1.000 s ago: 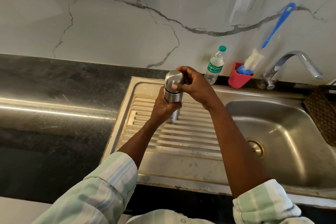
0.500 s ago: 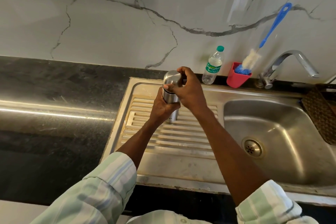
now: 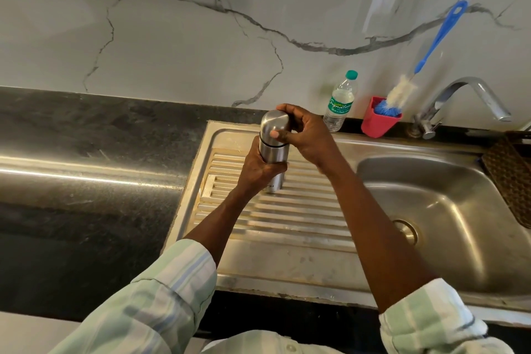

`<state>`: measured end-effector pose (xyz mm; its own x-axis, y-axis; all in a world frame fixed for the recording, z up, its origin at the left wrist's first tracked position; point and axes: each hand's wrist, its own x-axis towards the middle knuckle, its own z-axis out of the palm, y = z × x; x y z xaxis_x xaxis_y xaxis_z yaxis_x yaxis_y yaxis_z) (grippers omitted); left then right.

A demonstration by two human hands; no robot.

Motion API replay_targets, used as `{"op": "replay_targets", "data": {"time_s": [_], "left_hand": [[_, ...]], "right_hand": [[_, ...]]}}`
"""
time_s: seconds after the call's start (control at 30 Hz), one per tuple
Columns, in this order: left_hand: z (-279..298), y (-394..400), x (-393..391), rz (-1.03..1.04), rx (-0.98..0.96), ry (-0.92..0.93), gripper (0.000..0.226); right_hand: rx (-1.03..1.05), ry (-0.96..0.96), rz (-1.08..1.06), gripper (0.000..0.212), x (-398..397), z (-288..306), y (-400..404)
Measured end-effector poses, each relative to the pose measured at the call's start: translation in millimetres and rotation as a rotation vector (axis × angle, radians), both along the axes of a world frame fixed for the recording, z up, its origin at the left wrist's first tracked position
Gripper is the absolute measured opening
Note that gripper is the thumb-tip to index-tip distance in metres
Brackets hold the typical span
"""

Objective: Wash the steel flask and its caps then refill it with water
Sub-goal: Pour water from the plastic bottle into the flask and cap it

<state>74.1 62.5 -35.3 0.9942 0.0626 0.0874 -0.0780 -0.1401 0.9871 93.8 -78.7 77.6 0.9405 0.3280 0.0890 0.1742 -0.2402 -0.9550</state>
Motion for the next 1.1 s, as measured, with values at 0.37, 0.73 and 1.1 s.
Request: {"op": "replay_targets", "data": {"time_s": [0.37, 0.73, 1.1], "left_hand": [[2, 13, 5, -0.141, 0.072, 0.032, 0.079], [-5, 8, 4, -0.073, 0.079, 0.036, 0.081], [7, 4, 0, -0.058, 0.080, -0.014, 0.074]], "right_hand": [[0.005, 0.182, 0.303, 0.068, 17, 16, -22], [-0.098, -0.013, 0.145, 0.049, 0, 5, -2], [-0.139, -0.217, -0.225, 0.057, -27, -7, 28]]}}
